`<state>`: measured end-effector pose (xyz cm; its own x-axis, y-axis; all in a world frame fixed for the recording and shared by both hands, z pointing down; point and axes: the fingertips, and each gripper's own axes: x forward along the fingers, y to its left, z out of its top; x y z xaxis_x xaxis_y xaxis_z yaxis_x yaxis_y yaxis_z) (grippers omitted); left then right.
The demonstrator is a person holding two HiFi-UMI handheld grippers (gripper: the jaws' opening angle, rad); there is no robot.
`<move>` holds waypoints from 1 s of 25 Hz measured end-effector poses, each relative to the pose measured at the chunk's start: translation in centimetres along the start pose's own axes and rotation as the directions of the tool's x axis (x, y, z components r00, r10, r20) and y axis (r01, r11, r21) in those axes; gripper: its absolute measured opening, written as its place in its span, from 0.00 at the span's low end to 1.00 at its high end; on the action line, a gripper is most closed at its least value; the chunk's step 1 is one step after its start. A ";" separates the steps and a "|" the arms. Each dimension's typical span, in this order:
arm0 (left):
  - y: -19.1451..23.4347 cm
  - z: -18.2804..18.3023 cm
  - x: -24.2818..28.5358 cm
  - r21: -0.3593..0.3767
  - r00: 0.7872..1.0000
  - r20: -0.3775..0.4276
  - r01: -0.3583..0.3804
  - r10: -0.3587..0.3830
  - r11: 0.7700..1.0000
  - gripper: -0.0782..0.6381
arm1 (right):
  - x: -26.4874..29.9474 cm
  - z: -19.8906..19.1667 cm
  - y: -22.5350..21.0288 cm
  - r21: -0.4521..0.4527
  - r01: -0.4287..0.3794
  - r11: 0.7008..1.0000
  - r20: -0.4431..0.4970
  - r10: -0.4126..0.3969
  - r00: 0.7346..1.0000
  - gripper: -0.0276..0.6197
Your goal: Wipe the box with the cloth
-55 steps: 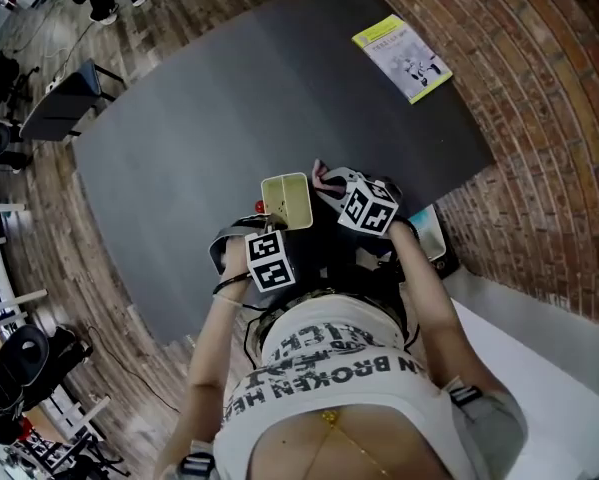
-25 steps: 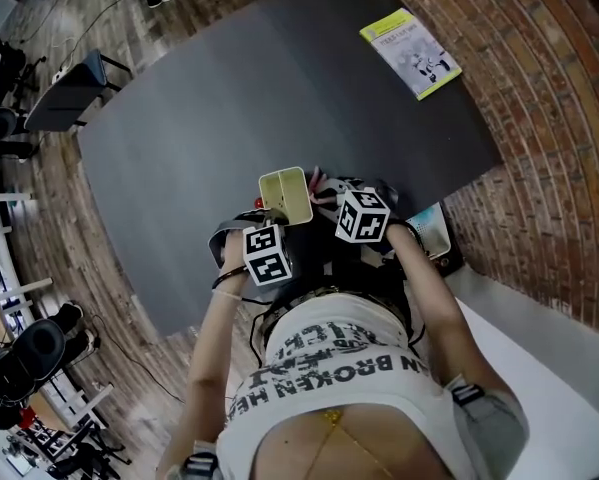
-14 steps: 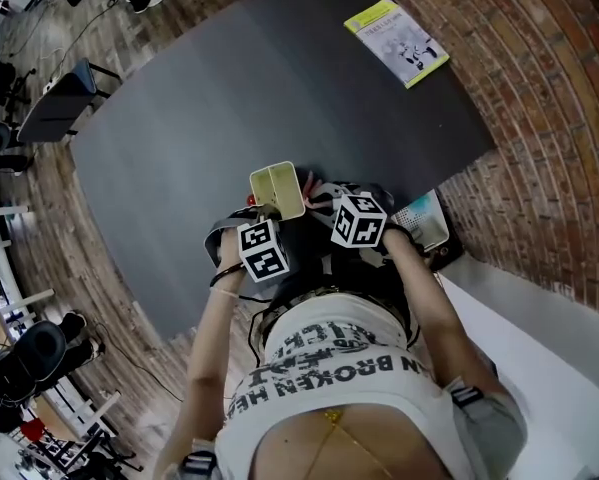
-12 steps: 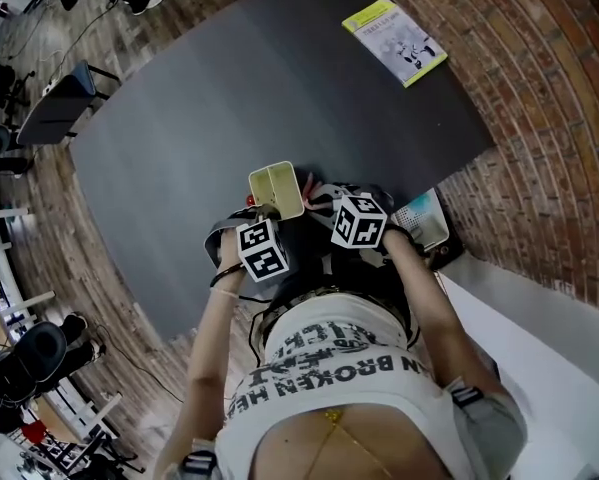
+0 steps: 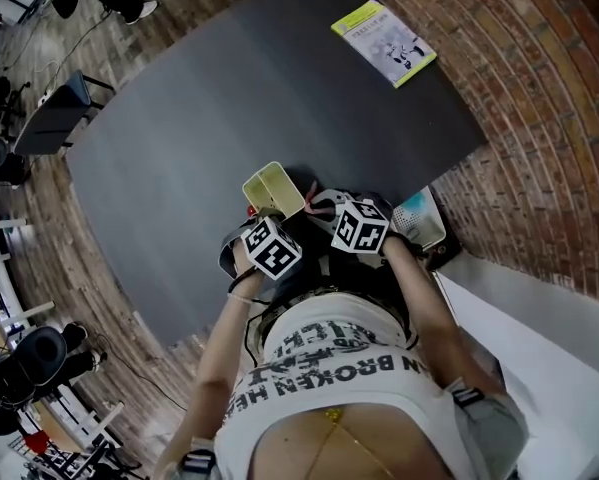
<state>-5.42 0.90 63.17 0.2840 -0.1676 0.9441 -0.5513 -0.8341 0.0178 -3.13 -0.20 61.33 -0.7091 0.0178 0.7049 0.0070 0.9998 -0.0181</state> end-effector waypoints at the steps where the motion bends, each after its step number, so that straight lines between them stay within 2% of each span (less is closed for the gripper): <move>1: 0.0 0.4 0.1 -0.034 1.000 0.000 -0.011 0.011 0.999 0.13 | -0.2 -0.1 -0.2 0.010 0.011 1.000 0.003 -0.011 1.000 0.07; 5: 0.4 1.1 0.8 -0.109 0.997 -0.018 -0.072 0.070 0.991 0.13 | -0.5 -0.4 -0.9 0.034 0.040 0.999 0.001 -0.040 0.999 0.07; 7: 0.2 1.5 0.8 -0.137 0.997 -0.011 -0.071 0.070 0.988 0.13 | -0.6 -0.5 -1.2 0.042 0.051 0.998 -0.001 -0.051 0.999 0.07; 11: -0.3 2.2 0.7 -0.147 0.996 0.074 -0.034 0.045 0.989 0.14 | -1.1 -0.7 -2.0 0.066 0.089 0.994 -0.009 -0.089 0.996 0.07; 12: -0.6 2.3 0.3 -0.138 0.994 0.104 -0.020 0.034 0.990 0.19 | -1.3 -0.7 -2.2 0.071 0.100 0.992 -0.010 -0.099 0.995 0.07; 14: -0.9 2.4 -1.0 -0.102 0.988 0.154 -0.016 0.032 0.995 0.25 | -1.8 -0.8 -2.7 0.082 0.120 0.989 -0.003 -0.120 0.993 0.07; 18: 0.0 1.4 -4.1 -0.025 0.980 0.191 -0.054 0.058 0.998 0.26 | -2.8 -0.8 -3.3 0.120 0.152 0.981 0.020 -0.156 0.988 0.07; 22: 2.7 -1.5 -5.4 0.042 0.985 0.129 -0.116 0.110 0.992 0.26 | -3.0 -1.1 -3.4 0.136 0.168 0.976 0.014 -0.171 0.985 0.07; 24: 4.2 -2.9 -5.6 0.145 0.987 0.078 -0.154 0.144 0.977 0.26 | -3.1 -1.0 -3.4 0.141 0.176 0.974 0.011 -0.179 0.984 0.07; 25: 4.8 -3.5 -5.6 0.214 0.986 0.053 -0.167 0.159 0.962 0.26 | -3.1 -0.9 -3.4 0.141 0.179 0.974 0.009 -0.182 0.983 0.07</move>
<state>-12.39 -0.34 59.08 0.2337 -0.3259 0.9161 -0.4102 -0.8873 -0.2109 -0.33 -3.60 59.88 -0.7047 -0.1648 0.6901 -0.2194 0.9756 0.0090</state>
